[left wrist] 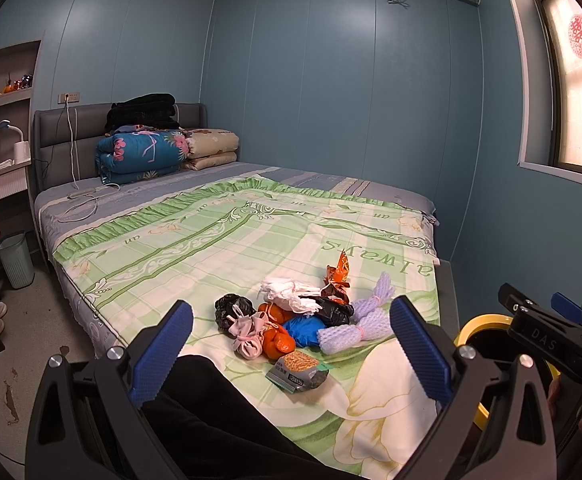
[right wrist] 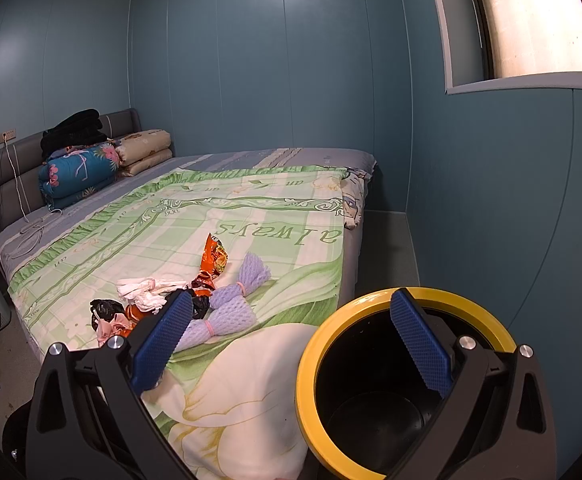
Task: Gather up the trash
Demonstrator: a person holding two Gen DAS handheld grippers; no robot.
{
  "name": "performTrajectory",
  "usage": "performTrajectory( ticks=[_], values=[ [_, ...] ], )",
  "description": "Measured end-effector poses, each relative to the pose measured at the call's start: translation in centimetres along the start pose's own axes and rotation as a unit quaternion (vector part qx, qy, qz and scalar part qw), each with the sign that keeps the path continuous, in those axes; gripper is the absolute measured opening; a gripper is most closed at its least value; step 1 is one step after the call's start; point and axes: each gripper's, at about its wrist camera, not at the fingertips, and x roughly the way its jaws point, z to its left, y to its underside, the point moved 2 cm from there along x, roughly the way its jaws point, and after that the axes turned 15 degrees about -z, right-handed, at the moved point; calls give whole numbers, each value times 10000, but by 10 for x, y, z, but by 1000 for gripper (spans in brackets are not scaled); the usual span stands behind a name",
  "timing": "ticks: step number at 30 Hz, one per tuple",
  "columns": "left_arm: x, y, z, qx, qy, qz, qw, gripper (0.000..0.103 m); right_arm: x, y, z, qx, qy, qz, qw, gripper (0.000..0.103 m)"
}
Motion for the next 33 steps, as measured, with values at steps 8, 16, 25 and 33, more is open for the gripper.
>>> performTrajectory(
  ticks=[8, 16, 25, 33],
  values=[
    [1, -1, 0, 0, 3, 6, 10000, 95, 0, 0, -1, 4, 0, 6, 10000, 95],
    [3, -1, 5, -49, -18, 47, 10000, 95, 6, 2, -2, 19, 27, 106, 9999, 95],
    [16, 5, 20, -253, -103, 221, 9994, 95, 27, 6, -1, 155, -233, 315, 9991, 95],
    [48, 0, 47, -159, -323, 344, 9988, 95, 66, -2, 13, 85, -712, 555, 9959, 95]
  ],
)
